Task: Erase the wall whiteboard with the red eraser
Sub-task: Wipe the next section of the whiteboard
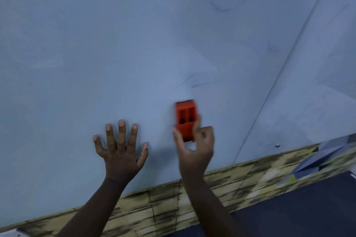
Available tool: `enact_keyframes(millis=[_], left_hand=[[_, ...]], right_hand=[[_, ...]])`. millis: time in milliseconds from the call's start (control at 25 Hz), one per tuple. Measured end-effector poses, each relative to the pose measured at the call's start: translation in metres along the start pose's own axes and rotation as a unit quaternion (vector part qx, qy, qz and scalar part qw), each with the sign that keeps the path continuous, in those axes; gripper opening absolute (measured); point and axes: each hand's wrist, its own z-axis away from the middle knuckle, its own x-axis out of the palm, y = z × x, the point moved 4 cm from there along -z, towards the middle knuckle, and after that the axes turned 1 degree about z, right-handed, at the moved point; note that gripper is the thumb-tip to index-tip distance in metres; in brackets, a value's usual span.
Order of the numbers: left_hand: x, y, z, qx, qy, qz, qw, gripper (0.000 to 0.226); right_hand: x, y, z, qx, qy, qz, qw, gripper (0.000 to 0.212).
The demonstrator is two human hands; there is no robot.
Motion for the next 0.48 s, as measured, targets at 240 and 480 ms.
enact_keyframes(millis=[240,480], left_hand=[[-0.031,0.006,-0.008,-0.041,-0.026,0.046,0.998,0.062],[-0.066,-0.036,-0.099,-0.080,0.073,0.055,0.993,0.059]], right_hand=[[-0.006,-0.014,0.001,-0.140,-0.058,0.104,0.983,0.063],[-0.055,0.038,-0.084,0.134,0.110,-0.119,0.978,0.072]])
